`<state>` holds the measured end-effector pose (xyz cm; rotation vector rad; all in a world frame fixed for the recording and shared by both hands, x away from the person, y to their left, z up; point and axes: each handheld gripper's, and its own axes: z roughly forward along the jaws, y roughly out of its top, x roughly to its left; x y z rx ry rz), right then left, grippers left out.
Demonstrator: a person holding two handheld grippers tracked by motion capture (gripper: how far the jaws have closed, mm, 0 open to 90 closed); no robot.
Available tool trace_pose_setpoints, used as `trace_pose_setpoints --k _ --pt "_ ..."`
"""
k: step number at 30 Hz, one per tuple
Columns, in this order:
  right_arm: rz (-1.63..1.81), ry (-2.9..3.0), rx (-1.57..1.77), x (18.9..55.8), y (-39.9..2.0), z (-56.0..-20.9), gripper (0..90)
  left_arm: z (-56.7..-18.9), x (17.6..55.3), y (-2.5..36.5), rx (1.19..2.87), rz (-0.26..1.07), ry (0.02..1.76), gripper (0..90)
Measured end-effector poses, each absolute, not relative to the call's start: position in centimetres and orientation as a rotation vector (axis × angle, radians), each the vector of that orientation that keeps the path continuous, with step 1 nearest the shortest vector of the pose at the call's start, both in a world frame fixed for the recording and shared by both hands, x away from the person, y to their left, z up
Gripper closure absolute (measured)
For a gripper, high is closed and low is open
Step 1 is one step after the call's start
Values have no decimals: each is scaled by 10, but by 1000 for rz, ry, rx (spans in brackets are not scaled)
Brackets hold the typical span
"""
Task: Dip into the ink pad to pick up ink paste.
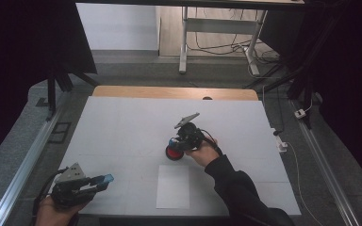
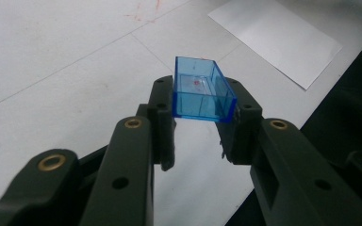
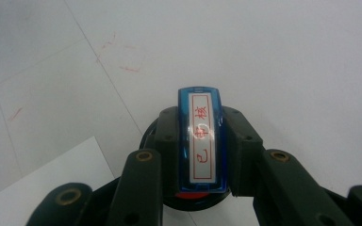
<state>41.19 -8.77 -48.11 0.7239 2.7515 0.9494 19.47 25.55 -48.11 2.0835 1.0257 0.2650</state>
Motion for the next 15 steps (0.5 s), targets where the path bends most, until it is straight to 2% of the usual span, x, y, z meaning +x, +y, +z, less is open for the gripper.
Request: trace_pose_setpoints --k 15 --pt "878 2697 623 400 -80 -482 712 -481 195 255 2087 265 1024 686"
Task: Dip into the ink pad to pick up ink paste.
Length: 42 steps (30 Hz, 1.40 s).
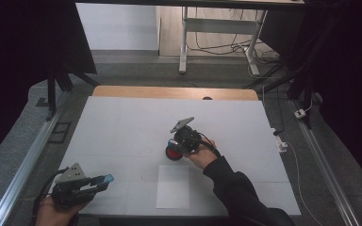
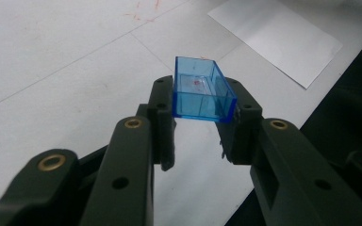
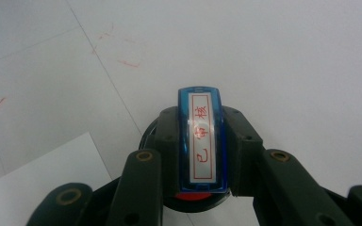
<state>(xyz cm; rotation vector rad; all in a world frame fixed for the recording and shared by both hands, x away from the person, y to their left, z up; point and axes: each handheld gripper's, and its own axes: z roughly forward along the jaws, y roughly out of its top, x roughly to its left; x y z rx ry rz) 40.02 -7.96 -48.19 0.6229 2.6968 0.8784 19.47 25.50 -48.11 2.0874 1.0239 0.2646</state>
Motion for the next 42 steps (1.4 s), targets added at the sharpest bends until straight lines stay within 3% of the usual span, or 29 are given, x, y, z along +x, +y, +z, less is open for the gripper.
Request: trace_pose_setpoints --k 19,42 --pt "1036 2742 755 414 -95 -486 710 -481 195 255 2087 261 1023 686" --pt "1013 2715 665 402 -91 -471 706 -481 195 256 2083 259 1024 686"
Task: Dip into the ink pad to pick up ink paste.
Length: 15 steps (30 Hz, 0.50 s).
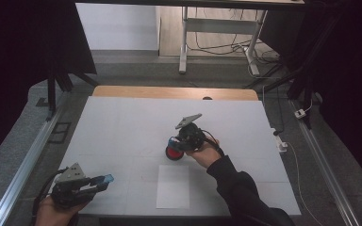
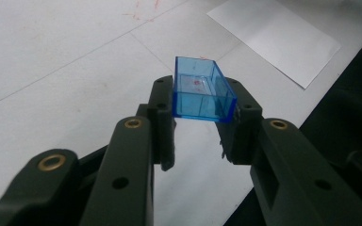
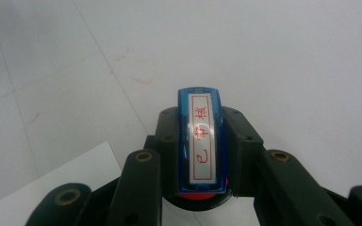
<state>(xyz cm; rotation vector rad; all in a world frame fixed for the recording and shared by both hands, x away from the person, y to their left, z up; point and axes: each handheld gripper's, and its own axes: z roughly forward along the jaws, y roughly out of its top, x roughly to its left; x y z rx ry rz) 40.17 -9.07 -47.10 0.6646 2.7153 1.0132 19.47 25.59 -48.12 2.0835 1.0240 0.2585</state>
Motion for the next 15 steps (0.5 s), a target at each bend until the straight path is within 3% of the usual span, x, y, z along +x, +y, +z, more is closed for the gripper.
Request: trace_pose_setpoints --k 15 --pt "949 2737 641 401 -85 -482 706 -481 194 256 2084 257 1023 686"
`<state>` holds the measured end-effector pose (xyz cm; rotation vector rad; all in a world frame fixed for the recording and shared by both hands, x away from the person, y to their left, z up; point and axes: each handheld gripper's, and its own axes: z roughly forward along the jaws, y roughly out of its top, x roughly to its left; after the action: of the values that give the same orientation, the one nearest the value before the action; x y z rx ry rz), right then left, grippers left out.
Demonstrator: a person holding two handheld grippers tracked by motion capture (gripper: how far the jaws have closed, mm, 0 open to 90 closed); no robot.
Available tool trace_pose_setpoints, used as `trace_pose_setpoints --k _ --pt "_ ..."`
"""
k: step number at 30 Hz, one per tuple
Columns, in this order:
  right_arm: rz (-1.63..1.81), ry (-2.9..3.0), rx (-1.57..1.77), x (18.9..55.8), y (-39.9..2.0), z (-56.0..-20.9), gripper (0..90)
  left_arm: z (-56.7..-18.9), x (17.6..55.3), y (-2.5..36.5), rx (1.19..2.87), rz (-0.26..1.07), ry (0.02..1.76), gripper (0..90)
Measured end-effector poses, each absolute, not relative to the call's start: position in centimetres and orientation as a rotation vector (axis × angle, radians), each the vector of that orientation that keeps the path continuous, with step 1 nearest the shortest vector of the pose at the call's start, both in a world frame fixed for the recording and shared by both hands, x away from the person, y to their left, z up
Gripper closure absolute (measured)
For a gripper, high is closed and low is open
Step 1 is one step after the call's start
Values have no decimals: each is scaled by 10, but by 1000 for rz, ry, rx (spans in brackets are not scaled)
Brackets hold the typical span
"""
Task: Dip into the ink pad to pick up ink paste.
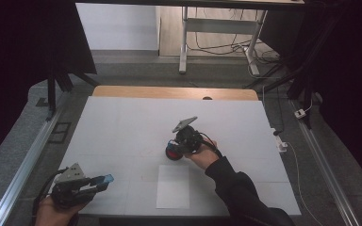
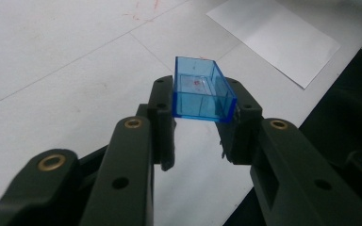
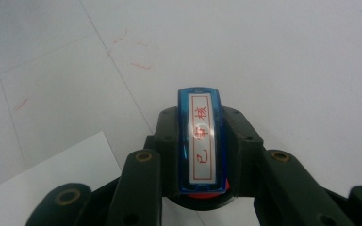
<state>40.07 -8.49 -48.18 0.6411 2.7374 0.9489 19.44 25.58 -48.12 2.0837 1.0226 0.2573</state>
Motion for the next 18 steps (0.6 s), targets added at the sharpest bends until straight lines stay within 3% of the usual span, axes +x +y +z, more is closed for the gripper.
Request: trace_pose_setpoints --k 18 --pt "862 2702 559 392 -76 -482 710 -481 195 255 2088 259 1026 686"
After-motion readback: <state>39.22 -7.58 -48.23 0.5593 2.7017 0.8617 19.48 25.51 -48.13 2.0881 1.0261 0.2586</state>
